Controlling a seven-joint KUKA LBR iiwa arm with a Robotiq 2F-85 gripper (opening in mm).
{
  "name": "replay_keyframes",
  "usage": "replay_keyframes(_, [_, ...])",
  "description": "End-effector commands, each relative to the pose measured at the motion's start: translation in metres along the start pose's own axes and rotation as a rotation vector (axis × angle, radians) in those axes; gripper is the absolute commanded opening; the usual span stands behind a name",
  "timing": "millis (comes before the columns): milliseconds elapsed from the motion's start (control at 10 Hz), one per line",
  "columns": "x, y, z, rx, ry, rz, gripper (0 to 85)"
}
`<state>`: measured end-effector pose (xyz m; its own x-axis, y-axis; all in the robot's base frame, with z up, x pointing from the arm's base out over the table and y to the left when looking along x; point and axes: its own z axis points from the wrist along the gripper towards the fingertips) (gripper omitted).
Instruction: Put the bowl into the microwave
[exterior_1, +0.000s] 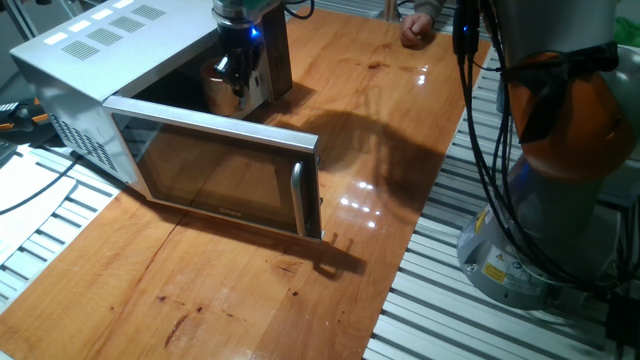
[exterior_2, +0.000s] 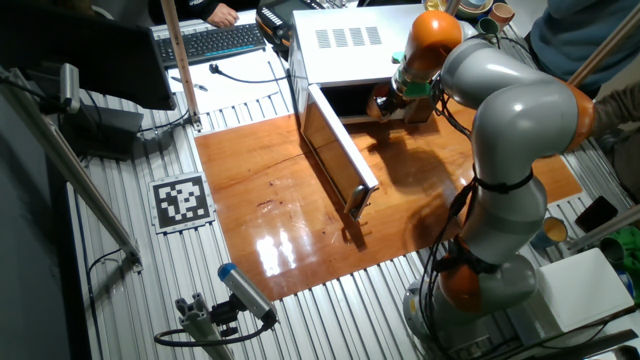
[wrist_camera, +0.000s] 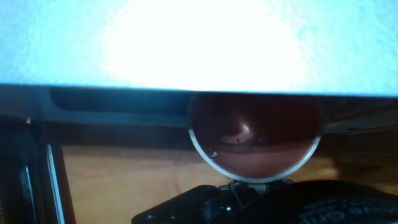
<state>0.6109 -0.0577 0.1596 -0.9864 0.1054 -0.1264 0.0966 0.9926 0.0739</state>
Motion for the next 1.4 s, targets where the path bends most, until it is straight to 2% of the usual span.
replay_keyframes(0, [0.000, 0.000, 0.000, -0.001, -0.006, 0.005, 0.0])
replay_keyframes(300, [-0.001, 0.000, 0.000, -0.005, -0.040, 0.023, 0.0])
replay_keyframes(700, [-0.012, -0.001, 0.002, -0.002, -0.051, 0.033, 0.0])
replay_keyframes(900, [-0.016, 0.001, 0.003, -0.002, -0.051, 0.035, 0.0])
replay_keyframes(1100, [-0.018, 0.001, 0.004, 0.002, -0.028, 0.031, 0.0])
replay_keyframes(1300, [-0.017, 0.002, 0.006, 0.003, -0.021, 0.028, 0.0])
